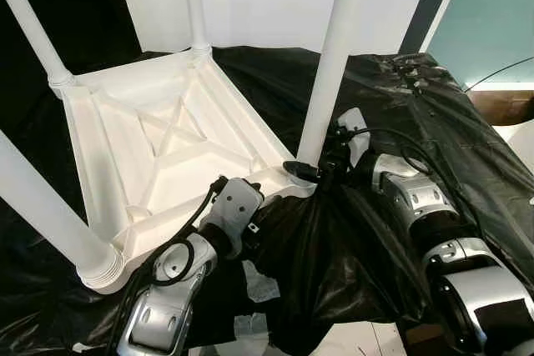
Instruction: Building children table
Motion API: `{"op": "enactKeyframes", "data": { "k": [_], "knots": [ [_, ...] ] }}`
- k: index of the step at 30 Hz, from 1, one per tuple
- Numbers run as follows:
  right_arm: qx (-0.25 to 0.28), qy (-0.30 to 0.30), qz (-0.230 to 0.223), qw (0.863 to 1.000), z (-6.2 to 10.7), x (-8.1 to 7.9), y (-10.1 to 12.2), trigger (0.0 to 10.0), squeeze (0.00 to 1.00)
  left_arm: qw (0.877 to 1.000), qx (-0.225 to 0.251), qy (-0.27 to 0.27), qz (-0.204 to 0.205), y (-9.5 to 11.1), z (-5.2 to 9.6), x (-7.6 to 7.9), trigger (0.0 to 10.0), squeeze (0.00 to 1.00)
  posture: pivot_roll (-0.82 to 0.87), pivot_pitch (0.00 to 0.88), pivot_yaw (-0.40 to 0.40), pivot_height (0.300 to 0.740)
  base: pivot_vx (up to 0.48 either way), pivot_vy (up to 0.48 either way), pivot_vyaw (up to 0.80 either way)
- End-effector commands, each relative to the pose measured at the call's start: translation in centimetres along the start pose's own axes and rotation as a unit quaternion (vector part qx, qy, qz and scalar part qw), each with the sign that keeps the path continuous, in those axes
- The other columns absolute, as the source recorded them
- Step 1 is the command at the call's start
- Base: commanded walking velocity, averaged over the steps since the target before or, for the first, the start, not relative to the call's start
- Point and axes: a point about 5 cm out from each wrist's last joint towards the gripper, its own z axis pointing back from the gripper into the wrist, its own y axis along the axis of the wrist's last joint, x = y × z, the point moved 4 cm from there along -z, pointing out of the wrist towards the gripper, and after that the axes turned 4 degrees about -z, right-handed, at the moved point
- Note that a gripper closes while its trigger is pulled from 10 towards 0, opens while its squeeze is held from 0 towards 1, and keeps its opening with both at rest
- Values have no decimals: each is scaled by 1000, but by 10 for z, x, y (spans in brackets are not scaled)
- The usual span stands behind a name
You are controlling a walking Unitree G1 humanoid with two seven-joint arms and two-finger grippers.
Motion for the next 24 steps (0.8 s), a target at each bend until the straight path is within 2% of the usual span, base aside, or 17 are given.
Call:
{"op": "enactKeyframes", "data": {
  "k": [1,4,5,7,8,13,17,18,19,20,24],
  "knots": [
    [-16,22,14,1000,-3,-4,-2,10000,0,1000,0,18,2,-1,-2,-3,10000,0,136,1,-84,740,0,0,0],
    [-26,37,21,999,-5,-5,-5,10000,0,1000,0,20,1,-1,-1,-4,10000,0,141,0,-85,740,0,0,0],
    [-30,42,22,998,-4,-6,-7,6745,0,1000,0,21,1,-1,-1,-4,10000,0,141,0,-85,740,0,0,0],
    [-32,47,23,998,-4,-5,-9,6745,0,1000,0,21,1,-1,-1,-4,10000,0,141,0,-85,740,0,0,0],
    [-35,49,23,998,-3,-4,-11,0,0,1000,0,22,3,-1,0,-5,10000,0,141,7,-84,740,0,0,0],
    [-40,42,12,998,2,-1,-18,0,0,1000,-2,20,4,-2,0,-3,10000,0,135,11,-82,740,0,0,0],
    [-45,7,-4,999,3,5,-22,0,0,1000,-1,16,6,-2,-1,-1,10000,0,134,17,-86,740,0,0,0],
    [-52,-17,2,998,2,8,-25,902,0,1000,-1,16,6,-2,-1,-1,10000,0,133,18,-86,740,0,0,0],
    [-52,-17,2,998,2,8,-25,902,0,1000,-1,16,6,-2,-1,-1,10000,0,133,18,-86,740,0,0,0],
    [-56,-37,1,998,2,9,-28,10000,0,1000,-2,17,6,-2,-1,-1,10000,0,133,21,-86,740,0,0,0],
    [-52,-95,-19,994,-1,12,-36,10000,0,1000,-2,18,8,-2,0,-1,10000,0,128,31,-86,740,0,0,0]
  ]
}}
